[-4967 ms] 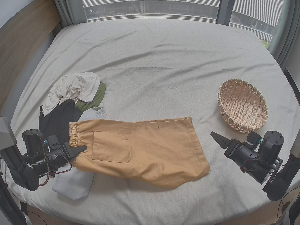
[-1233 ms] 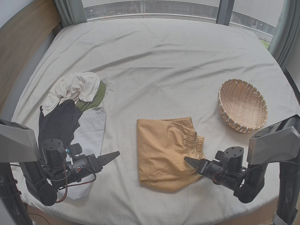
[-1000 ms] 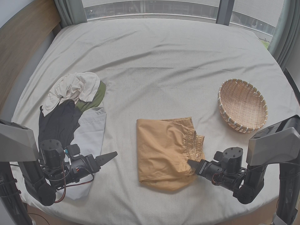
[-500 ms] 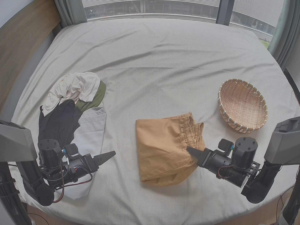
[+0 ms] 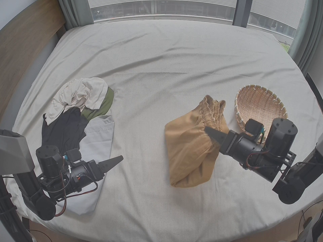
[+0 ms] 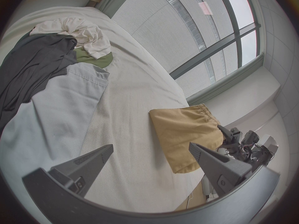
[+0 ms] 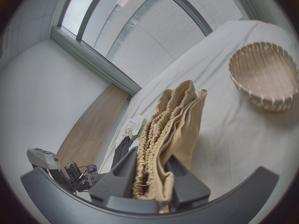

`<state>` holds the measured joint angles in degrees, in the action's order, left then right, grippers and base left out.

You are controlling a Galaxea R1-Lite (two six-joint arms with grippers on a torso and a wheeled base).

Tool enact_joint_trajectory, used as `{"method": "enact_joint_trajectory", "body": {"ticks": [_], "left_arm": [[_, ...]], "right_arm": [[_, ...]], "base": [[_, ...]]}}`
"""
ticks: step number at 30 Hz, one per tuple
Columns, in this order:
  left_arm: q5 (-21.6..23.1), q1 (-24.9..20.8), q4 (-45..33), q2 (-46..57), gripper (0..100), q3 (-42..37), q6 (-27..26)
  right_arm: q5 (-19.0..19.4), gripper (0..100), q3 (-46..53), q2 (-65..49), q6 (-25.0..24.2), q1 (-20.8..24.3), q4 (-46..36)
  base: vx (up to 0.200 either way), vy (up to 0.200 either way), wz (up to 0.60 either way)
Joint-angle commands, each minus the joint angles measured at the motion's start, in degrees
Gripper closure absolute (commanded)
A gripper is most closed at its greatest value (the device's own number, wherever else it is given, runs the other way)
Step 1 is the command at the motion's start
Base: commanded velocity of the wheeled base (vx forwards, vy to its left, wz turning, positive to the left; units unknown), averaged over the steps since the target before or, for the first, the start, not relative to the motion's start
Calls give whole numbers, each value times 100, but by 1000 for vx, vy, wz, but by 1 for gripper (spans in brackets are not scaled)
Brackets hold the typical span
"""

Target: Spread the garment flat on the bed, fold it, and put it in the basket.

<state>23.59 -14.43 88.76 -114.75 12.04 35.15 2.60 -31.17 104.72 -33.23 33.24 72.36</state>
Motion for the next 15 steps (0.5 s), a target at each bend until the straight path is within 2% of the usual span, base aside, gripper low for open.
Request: {"method": "enact_joint_trajectory", "body": {"ticks": [1, 6, 12, 15], "left_arm": [[5, -7, 1, 190, 0, -62, -122], [14, 2, 1, 269, 0, -123, -843], [14, 20, 1, 287, 0, -273, -2310], [23, 20, 1, 330, 0, -290, -2460]], "right_arm": [[-14, 100, -337, -320, 185, -11, -100], [-14, 100, -548, -338, 300, -125, -144], [-22, 100, -732, -382, 379, -143, -275], [-22, 100, -882, -496, 388, -213, -363]], "base": [[0, 0, 0], [0, 0, 0], [0, 0, 0], [0, 0, 0]]}}
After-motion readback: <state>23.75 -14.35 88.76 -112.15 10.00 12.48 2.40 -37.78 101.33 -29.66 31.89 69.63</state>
